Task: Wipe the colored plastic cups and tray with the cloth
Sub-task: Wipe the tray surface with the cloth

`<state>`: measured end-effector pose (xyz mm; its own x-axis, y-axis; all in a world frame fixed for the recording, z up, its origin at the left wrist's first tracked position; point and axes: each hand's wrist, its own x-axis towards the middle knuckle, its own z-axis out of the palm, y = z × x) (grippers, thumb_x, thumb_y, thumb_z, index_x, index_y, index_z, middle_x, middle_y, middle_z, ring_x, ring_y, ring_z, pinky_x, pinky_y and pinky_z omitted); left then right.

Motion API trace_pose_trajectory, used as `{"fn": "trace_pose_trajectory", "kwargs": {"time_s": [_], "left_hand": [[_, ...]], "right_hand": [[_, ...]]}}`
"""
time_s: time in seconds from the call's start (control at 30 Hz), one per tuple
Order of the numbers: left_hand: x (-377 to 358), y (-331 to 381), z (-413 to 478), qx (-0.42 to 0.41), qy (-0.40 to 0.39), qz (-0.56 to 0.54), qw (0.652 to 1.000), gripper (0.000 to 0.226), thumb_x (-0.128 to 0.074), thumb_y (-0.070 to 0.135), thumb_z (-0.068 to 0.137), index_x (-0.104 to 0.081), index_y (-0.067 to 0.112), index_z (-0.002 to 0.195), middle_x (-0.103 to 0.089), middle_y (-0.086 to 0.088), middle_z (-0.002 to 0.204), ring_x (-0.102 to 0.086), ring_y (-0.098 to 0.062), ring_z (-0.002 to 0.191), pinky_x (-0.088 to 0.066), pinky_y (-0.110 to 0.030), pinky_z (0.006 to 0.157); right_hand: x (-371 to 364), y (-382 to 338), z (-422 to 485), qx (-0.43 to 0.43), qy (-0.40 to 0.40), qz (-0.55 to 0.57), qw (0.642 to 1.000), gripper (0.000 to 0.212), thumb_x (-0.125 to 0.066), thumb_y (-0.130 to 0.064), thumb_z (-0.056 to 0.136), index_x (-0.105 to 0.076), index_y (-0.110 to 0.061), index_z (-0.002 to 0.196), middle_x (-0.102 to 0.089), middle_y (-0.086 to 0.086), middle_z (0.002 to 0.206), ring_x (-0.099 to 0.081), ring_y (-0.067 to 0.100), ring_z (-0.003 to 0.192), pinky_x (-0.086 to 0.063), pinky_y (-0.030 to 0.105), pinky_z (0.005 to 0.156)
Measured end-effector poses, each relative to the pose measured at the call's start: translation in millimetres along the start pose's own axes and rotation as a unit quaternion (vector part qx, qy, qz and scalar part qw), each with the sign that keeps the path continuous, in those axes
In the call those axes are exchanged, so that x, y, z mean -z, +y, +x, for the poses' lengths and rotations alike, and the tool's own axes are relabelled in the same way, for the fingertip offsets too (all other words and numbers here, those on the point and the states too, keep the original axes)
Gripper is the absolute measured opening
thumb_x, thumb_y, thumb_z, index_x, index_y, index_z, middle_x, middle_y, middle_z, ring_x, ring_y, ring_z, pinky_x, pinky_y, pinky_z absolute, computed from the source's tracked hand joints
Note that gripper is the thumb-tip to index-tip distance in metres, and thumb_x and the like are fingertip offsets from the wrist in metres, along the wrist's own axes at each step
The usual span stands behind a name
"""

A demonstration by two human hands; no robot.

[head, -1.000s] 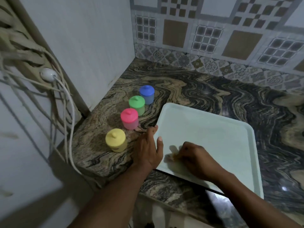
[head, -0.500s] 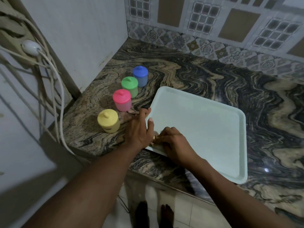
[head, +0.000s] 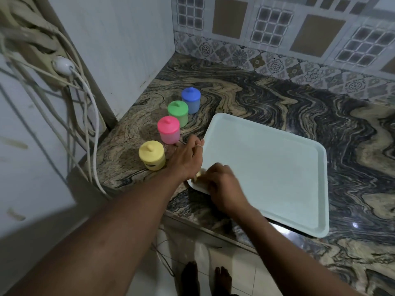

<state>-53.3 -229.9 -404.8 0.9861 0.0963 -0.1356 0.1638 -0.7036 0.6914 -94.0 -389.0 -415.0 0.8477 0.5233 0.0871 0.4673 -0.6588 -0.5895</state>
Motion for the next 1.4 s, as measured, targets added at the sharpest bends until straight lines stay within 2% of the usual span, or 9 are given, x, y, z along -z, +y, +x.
{"fn": "trace_pose_trajectory", "kwargs": {"time_s": [0.2, 0.37, 0.57, 0.8, 0.97, 1.1, 1.23, 1.3, 1.4], "left_hand": [[-2, 2, -8, -0.057, -0.025, 0.087, 0.994, 0.019, -0.031, 0.034, 0.097, -0.037, 0.024, 0.113, -0.063, -0.003, 0.132, -0.062, -0.037, 0.101, -0.043, -0.041, 0.080], [-16, 0, -10, -0.111, -0.018, 0.165, 0.980, 0.043, -0.046, 0.035, 0.099, -0.033, 0.020, 0.137, -0.055, -0.008, 0.140, -0.063, -0.038, 0.101, -0.048, -0.039, 0.072], [-30, -4, -9, -0.086, -0.037, 0.242, 0.966, 0.067, -0.047, 0.037, 0.099, -0.018, 0.018, 0.156, -0.040, -0.018, 0.152, -0.050, -0.042, 0.126, -0.040, -0.049, 0.103], [-30, -3, -10, -0.089, -0.040, 0.259, 0.961, 0.066, -0.040, 0.034, 0.103, -0.009, 0.016, 0.159, -0.035, -0.013, 0.159, -0.027, -0.032, 0.148, -0.028, -0.048, 0.117], [-32, 2, -12, -0.085, -0.035, 0.263, 0.961, 0.064, -0.037, 0.029, 0.105, -0.008, 0.015, 0.160, -0.031, -0.007, 0.162, -0.018, -0.028, 0.153, -0.019, -0.047, 0.120], [-36, 4, -11, -0.078, -0.033, 0.267, 0.960, 0.065, -0.038, 0.026, 0.104, -0.007, 0.015, 0.160, -0.032, -0.006, 0.162, -0.019, -0.029, 0.153, -0.020, -0.047, 0.120], [-33, 12, -13, -0.048, -0.031, 0.251, 0.966, 0.072, -0.044, 0.019, 0.099, -0.005, 0.017, 0.159, -0.031, -0.011, 0.160, -0.028, -0.033, 0.147, -0.025, -0.047, 0.118], [-36, 12, -16, -0.049, -0.018, 0.250, 0.967, 0.075, -0.042, 0.013, 0.097, -0.001, 0.017, 0.159, -0.028, -0.009, 0.163, -0.022, -0.031, 0.151, -0.021, -0.047, 0.121], [-45, 3, -17, -0.059, -0.001, 0.243, 0.968, 0.079, -0.039, 0.008, 0.093, 0.004, 0.017, 0.159, -0.025, -0.005, 0.165, -0.012, -0.027, 0.154, -0.014, -0.047, 0.124]], "right_hand": [[19, 22, -32, 0.015, -0.024, -0.015, 0.999, 0.036, -0.057, -0.001, 0.084, -0.079, -0.018, 0.107, -0.066, 0.004, 0.102, -0.060, 0.031, 0.092, -0.053, 0.039, 0.075], [56, 50, -41, -0.007, -0.066, -0.048, 0.997, 0.028, -0.067, -0.003, 0.085, -0.081, -0.022, 0.100, -0.065, 0.001, 0.096, -0.064, 0.023, 0.087, -0.049, 0.028, 0.075], [87, 113, -37, -0.292, 0.172, -0.090, 0.936, 0.014, -0.061, -0.015, 0.096, -0.076, -0.016, 0.098, -0.053, 0.001, 0.086, -0.058, 0.035, 0.094, -0.035, 0.015, 0.065], [54, 54, -59, -0.052, 0.037, -0.049, 0.997, 0.020, -0.067, -0.014, 0.087, -0.080, -0.021, 0.100, -0.059, 0.001, 0.086, -0.057, 0.017, 0.078, -0.041, 0.024, 0.069], [122, 142, -70, -0.404, 0.231, -0.100, 0.879, 0.026, -0.058, -0.010, 0.094, -0.077, -0.011, 0.112, -0.059, 0.023, 0.101, -0.058, 0.042, 0.100, -0.046, 0.039, 0.086], [62, 81, -68, -0.273, 0.179, -0.100, 0.940, 0.035, -0.050, -0.013, 0.084, -0.078, -0.019, 0.104, -0.052, 0.008, 0.088, -0.054, 0.035, 0.090, -0.034, 0.027, 0.074], [34, 32, -55, -0.082, 0.060, -0.033, 0.994, 0.022, -0.062, -0.014, 0.086, -0.080, -0.017, 0.099, -0.061, 0.005, 0.088, -0.058, 0.024, 0.081, -0.048, 0.032, 0.071], [56, 63, -32, -0.098, 0.118, -0.038, 0.987, 0.024, -0.064, -0.007, 0.083, -0.080, -0.013, 0.099, -0.064, 0.009, 0.087, -0.062, 0.028, 0.080, -0.049, 0.033, 0.072], [92, 123, 1, -0.279, 0.228, -0.051, 0.931, 0.024, -0.060, -0.003, 0.087, -0.075, -0.006, 0.105, -0.061, 0.017, 0.101, -0.059, 0.040, 0.098, -0.047, 0.039, 0.083]]}}
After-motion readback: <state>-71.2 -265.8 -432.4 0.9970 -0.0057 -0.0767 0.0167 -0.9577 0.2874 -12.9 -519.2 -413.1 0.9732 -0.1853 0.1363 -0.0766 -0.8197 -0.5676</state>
